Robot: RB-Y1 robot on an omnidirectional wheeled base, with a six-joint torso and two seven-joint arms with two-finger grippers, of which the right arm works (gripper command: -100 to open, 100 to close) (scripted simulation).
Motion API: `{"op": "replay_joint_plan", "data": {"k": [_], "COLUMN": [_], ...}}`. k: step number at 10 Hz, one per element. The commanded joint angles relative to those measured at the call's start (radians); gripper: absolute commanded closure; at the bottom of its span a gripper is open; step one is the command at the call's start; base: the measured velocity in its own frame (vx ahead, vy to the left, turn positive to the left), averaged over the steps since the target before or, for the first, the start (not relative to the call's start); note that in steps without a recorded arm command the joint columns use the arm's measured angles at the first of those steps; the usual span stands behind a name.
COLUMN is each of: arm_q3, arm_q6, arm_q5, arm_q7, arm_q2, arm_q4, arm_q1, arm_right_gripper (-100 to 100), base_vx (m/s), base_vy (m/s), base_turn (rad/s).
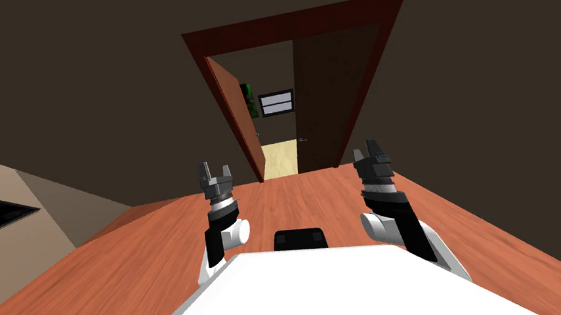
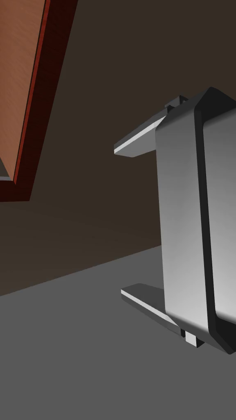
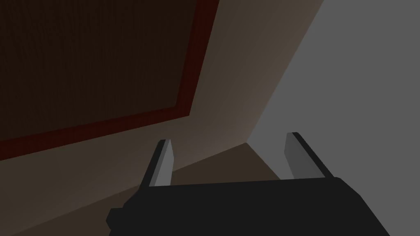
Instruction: Push the door open
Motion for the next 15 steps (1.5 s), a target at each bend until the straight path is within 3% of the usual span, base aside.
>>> {"op": "replay_joint_plan", "data": {"k": [1,15], "arm_q3": [0.001,0.011], "arm_q6": [-0.009,-0.082], "arm_q5": [-0.004,-0.033], "arm_q7": [0.003,0.023], "arm_q2": [-0.009,-0.051], "arm_q4": [0.036,0.323], "arm_q1": [-0.013,-0.119], "arm_right_gripper": [-100,-100], "base_vx": [0.079,0.114], "base_vy": [-0.018,-0.026], "base_turn": [0.013,0.014]}}
